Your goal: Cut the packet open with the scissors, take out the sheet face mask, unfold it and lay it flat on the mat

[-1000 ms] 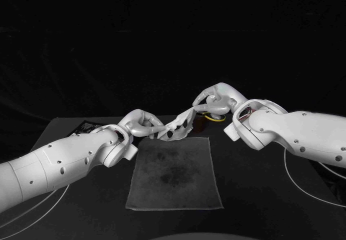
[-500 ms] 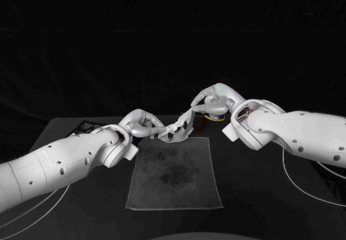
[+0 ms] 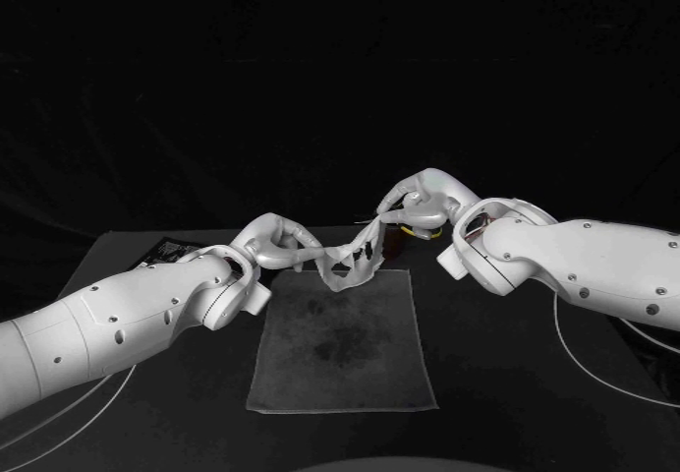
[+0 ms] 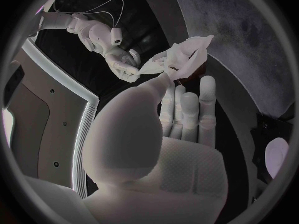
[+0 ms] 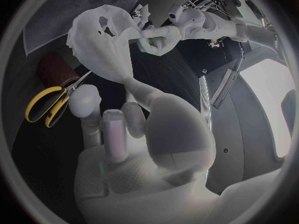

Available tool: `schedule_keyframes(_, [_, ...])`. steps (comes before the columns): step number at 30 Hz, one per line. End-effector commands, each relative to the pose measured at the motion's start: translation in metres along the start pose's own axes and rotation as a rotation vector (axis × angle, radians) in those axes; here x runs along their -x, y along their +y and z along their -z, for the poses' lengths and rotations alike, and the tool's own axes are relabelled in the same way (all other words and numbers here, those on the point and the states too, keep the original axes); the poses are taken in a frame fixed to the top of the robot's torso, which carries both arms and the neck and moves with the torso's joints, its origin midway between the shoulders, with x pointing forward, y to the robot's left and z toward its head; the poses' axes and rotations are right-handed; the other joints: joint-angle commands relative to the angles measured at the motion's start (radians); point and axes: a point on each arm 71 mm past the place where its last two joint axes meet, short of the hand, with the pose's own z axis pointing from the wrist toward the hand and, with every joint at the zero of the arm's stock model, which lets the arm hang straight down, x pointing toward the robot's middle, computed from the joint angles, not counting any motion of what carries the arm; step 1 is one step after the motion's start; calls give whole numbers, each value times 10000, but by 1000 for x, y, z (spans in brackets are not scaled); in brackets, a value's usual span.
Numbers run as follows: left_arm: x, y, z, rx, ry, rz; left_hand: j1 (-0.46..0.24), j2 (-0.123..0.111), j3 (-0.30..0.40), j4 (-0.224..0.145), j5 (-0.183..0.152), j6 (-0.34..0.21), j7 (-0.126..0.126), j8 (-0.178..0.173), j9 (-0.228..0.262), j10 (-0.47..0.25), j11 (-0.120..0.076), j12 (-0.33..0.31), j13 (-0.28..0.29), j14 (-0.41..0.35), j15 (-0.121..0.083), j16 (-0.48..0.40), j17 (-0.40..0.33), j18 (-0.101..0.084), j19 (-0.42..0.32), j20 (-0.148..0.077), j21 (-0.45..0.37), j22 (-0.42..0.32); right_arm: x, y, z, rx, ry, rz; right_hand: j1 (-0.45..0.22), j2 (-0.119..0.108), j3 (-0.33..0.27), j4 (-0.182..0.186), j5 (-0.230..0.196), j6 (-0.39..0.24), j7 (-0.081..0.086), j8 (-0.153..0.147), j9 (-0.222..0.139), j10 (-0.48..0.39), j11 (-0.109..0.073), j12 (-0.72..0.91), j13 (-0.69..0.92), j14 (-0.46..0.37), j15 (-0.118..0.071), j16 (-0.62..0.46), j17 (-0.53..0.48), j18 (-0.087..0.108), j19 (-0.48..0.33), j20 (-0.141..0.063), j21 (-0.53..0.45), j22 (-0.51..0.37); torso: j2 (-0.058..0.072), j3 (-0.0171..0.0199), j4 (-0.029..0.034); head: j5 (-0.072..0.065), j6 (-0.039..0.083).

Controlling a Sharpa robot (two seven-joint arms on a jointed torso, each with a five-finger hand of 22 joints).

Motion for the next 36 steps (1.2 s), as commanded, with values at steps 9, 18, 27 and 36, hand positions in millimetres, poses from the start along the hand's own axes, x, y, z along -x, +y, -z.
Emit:
schedule_keyframes(9, [5, -1, 1, -141, -577, 723, 99, 179, 142, -9, 17, -74, 47, -13, -5, 123, -17, -193, -52, -14, -35, -47, 62, 213, -76, -23, 76, 56, -5, -4, 3, -204, 272, -16, -41, 37, 51, 9, 42, 63, -19, 42, 19, 139, -30, 36, 13, 689, -85, 70, 960, 176, 51, -6, 21, 527, 3, 0, 4, 0, 7])
schedule_keyframes(18, [17, 6, 5, 340, -1241, 1702, 59, 303, 311, 20, 18, -296, 117, 69, 171, 180, -15, -408, -153, 81, -36, -64, 121, 210, -64, -25, 143, 114, 0, -11, 7, -363, 190, 12, -41, 37, 51, 9, 42, 63, -19, 42, 19, 139, -30, 36, 13, 689, -85, 70, 960, 176, 51, -6, 21, 527, -2, -3, 0, -20, -8])
schedule_keyframes(27, [25, 11, 14, 690, -1399, 2410, -76, 274, 702, -20, 18, -674, 116, 388, 827, 926, -171, -769, -345, 181, -161, -177, 116, 219, -179, -73, 215, 223, 0, -23, 11, -641, 142, -28, -48, 35, 61, 7, 42, 63, -21, 46, 21, 145, -31, 44, 25, 691, -85, 75, 971, 175, 53, -6, 27, 530, -6, 0, 9, -30, -52])
schedule_keyframes(36, [27, 9, 20, 743, -1220, 2642, -212, 219, 951, -48, 23, -892, 105, 545, 1342, 1216, -219, -1035, -437, 206, -202, -238, 104, 210, -210, -118, 252, 278, -6, -34, 13, -908, 220, -205, -60, 29, 77, 3, 42, 63, -23, 54, 23, 149, -33, 47, 31, 690, -86, 73, 967, 175, 52, -7, 24, 532, -4, 3, 1, -13, -22])
